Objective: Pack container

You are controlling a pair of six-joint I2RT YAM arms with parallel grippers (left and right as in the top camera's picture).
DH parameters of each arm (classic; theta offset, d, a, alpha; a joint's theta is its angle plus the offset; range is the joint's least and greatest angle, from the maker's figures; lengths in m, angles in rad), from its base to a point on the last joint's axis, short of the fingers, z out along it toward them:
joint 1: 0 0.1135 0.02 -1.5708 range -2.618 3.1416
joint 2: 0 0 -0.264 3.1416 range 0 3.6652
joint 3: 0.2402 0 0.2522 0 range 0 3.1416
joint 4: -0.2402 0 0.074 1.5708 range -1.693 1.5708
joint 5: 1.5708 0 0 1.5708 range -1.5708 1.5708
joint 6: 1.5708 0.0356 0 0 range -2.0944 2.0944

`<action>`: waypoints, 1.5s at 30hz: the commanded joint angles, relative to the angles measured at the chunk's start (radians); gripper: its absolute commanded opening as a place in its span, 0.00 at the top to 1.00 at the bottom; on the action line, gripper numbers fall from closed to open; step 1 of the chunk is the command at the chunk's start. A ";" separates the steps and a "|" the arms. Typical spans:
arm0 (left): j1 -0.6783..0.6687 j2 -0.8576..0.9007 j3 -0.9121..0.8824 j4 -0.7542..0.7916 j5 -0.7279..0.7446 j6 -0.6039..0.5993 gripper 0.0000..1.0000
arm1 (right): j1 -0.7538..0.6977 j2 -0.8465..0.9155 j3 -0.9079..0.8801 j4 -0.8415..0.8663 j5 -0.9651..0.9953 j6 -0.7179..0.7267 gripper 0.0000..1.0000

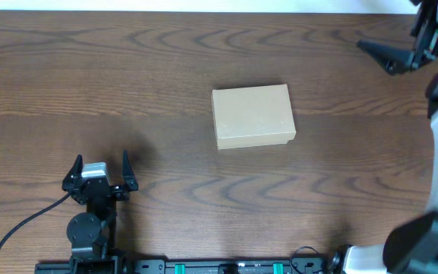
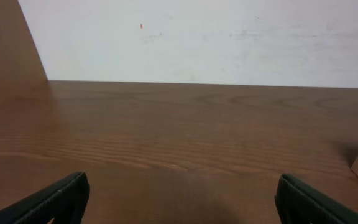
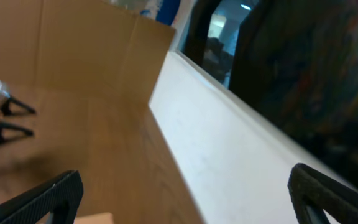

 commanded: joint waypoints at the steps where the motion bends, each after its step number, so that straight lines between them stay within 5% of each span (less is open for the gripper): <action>1: 0.005 -0.006 -0.009 -0.059 0.020 0.014 0.05 | 0.003 -0.095 0.000 -0.137 -0.015 -0.423 0.01; 13: 0.005 -0.006 -0.009 -0.059 0.020 0.014 0.05 | 0.006 -0.410 0.000 -0.541 0.064 -0.743 0.01; 25: 0.005 -0.006 -0.009 -0.059 0.020 0.014 0.05 | 0.087 -0.736 0.000 -1.205 0.386 -0.891 0.01; 38: 0.005 -0.006 -0.009 -0.059 0.020 0.014 0.05 | 0.109 -0.844 -0.021 -1.274 0.412 -0.891 0.01; 45: 0.005 -0.006 -0.009 -0.059 0.020 0.014 0.05 | 0.137 -1.037 -0.243 -1.209 0.477 -0.891 0.01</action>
